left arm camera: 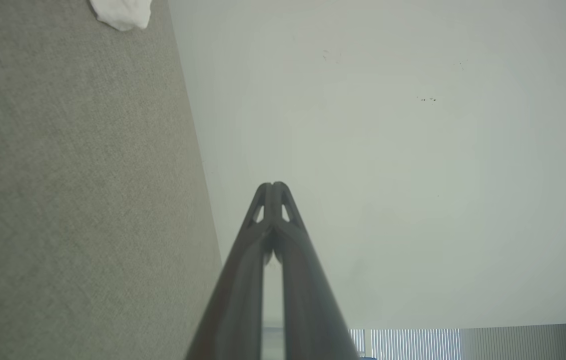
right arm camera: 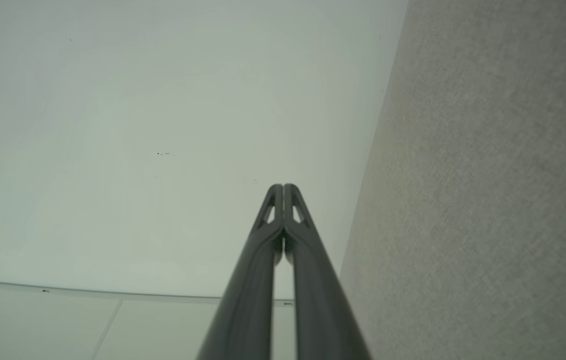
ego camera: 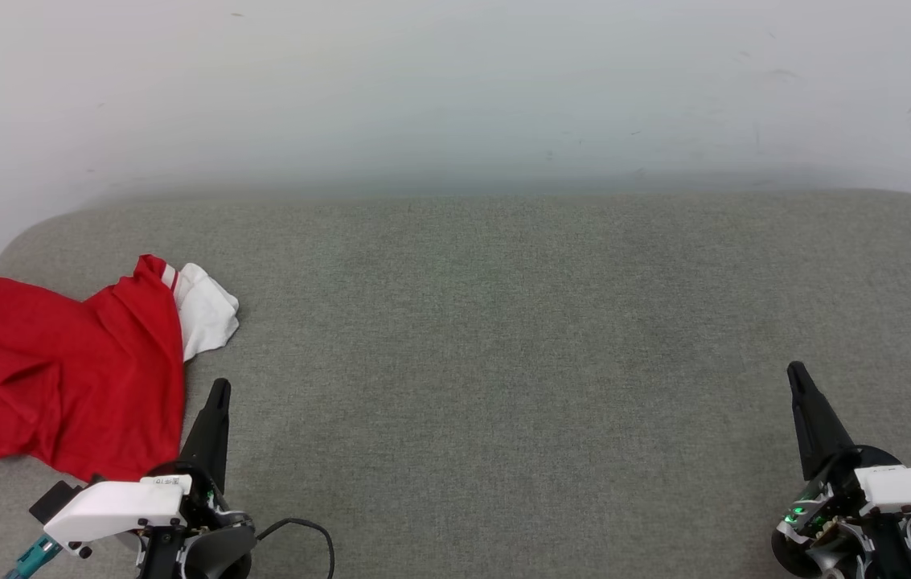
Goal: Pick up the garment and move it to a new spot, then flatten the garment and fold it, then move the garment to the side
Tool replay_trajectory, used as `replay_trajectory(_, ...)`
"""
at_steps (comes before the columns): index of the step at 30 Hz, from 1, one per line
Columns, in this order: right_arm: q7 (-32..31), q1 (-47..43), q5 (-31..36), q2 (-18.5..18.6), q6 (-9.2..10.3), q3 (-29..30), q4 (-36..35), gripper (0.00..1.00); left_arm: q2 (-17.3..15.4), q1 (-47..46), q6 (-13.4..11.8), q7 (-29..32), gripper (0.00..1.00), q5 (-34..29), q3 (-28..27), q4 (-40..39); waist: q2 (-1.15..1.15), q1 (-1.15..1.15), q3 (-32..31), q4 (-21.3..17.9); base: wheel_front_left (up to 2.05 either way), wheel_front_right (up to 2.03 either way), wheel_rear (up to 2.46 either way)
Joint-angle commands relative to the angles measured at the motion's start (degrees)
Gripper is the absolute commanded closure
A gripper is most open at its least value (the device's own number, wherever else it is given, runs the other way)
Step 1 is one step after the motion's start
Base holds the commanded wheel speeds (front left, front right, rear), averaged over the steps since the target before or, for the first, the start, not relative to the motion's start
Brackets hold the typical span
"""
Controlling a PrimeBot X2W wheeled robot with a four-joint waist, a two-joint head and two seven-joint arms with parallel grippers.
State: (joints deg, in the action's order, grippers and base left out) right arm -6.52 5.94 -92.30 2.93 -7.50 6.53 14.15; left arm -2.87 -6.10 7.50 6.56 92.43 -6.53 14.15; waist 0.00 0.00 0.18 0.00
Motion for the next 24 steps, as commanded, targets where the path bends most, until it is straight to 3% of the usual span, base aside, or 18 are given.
replay_trajectory(1, 0.03, 0.70, -0.23, -0.12, 0.02, -0.01, 0.03, 1.00, 0.06, -0.34, 0.09, 0.11, 1.00, -0.02, -0.13, -0.21, 0.00, 0.00, 0.00, 0.00, 0.00, 0.00, 0.00)
replay_trajectory(24, 0.02, 0.70, -0.23, -0.12, 0.02, -0.01, 0.03, 1.00, 0.06, -0.34, 0.09, 0.11, 1.00, -0.02, -0.13, -0.21, 0.00, 0.00, 0.00, 0.00, 0.00, 0.00, 0.00)
